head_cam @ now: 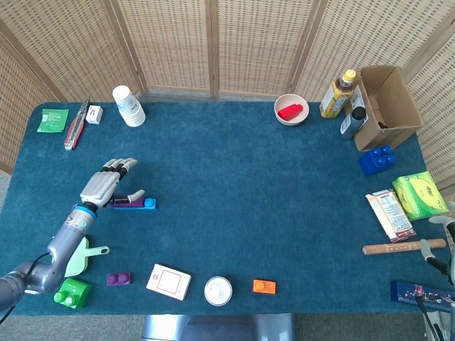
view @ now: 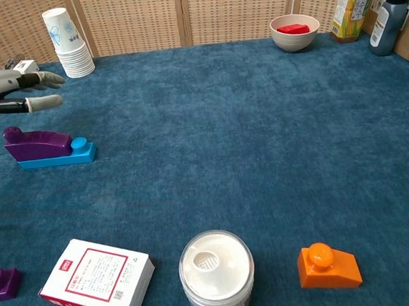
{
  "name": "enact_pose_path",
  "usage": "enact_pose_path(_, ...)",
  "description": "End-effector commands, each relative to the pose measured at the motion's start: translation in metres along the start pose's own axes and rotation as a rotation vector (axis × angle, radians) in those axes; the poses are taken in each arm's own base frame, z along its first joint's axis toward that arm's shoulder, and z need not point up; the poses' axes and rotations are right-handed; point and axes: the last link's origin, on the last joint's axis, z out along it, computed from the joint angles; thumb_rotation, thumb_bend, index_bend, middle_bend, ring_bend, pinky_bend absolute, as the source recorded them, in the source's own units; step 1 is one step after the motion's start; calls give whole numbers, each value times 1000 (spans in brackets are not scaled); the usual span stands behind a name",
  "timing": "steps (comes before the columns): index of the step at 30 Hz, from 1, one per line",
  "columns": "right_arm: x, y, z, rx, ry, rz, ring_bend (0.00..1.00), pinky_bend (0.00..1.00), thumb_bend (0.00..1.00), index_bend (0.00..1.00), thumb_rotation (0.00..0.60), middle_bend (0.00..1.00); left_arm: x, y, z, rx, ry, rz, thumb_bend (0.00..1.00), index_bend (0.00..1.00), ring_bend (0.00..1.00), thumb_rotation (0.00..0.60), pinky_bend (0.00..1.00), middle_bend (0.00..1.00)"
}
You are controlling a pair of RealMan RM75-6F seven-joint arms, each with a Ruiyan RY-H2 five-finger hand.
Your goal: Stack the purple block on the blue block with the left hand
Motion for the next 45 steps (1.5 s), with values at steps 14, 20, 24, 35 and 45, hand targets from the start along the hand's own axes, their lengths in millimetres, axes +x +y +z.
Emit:
enact_pose_path(14, 4, 4, -3, -15, 8, -2, 0, 66, 288, 369, 600, 177, -27, 7, 17, -17, -30, 14, 247, 41, 0, 120, 0, 0)
enact_pose_path(20, 4, 5, -3, -15, 7, -1, 0, 65, 286, 369, 600, 177, -30, 4, 17, -12, -34, 16, 247, 42, 0, 122, 0, 0)
enact_pose_path(24, 4, 5, -3, -16, 8, 1, 0, 65, 287, 369, 600, 176, -30, 3, 17, -10, -32, 21, 247, 44, 0, 120, 0, 0)
enact_pose_path(35, 6, 5, -4, -16, 13, 2, 0, 65, 287, 369, 600, 176, -33, 2, 18, -13, -34, 47, 247, 44, 0, 119, 0, 0)
enact_pose_path(45, 7, 5, -5, -17, 13, 11, 0, 66, 288, 369, 600, 176, -34, 0, 19, -17, -28, 94, 248, 46, 0, 118, 0, 0)
